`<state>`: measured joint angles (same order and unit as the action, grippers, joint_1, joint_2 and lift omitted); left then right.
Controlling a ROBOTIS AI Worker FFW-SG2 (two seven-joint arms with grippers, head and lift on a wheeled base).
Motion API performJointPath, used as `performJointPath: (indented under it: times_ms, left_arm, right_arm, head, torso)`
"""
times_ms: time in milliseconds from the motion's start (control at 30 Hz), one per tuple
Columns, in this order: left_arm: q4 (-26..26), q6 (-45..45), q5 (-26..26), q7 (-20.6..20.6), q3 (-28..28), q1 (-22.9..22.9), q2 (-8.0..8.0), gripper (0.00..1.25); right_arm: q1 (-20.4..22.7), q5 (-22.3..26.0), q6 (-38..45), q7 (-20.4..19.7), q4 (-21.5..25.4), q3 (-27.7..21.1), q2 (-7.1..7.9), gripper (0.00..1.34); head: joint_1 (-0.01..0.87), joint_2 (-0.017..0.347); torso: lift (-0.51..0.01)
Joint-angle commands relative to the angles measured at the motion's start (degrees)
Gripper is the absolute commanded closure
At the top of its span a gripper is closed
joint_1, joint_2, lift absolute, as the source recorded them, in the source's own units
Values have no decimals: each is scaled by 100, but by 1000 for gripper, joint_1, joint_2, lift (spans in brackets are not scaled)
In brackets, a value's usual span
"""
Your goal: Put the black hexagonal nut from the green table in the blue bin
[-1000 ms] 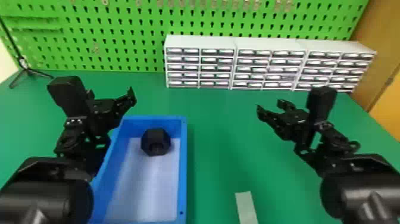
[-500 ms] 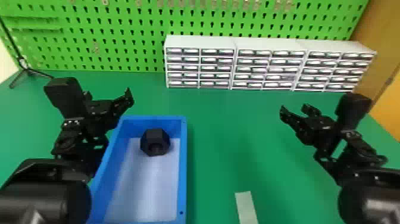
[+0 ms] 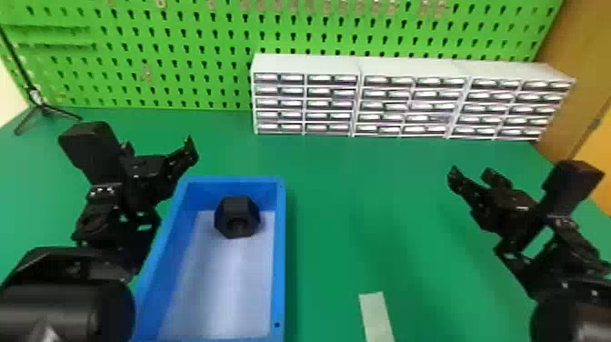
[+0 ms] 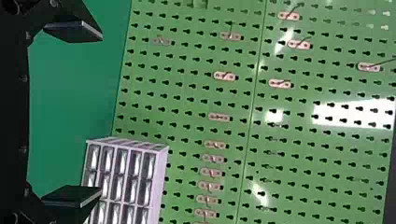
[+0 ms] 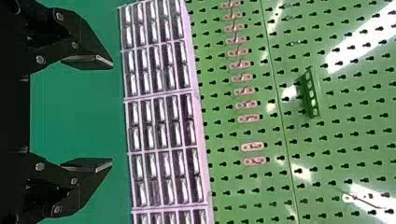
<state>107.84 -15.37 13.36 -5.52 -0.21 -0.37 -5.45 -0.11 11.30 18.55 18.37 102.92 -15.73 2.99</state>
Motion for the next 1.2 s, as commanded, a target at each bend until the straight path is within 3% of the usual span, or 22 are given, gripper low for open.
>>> performJointPath:
  times_ms: [0, 267, 733, 967, 1167]
  left_arm:
    - [0, 7, -18, -1, 65, 19, 0, 125]
    - [0, 7, -88, -1, 275, 99, 0, 125]
    - [0, 25, -97, 8, 539, 142, 0, 125]
    - [0, 25, -88, 8, 504, 142, 0, 125]
    - [0, 25, -9, 34, 495, 142, 0, 125]
  right_arm:
    - [29, 162, -71, 0, 0, -106, 8, 518]
    - [108, 338, -79, 0, -27, -290, 26, 519]
    - [117, 338, -123, 0, -88, -343, -71, 519]
    - [81, 391, -123, 0, -141, -264, -9, 519]
    - [20, 584, -123, 0, -273, -88, 149, 518]
  head:
    - [692, 8]
    - [692, 8]
    - [692, 8]
    - [692, 8]
    - [692, 8]
  torso:
    - [-97]
    - [-97]
    - [-97]
    - [-97]
    - [-97]
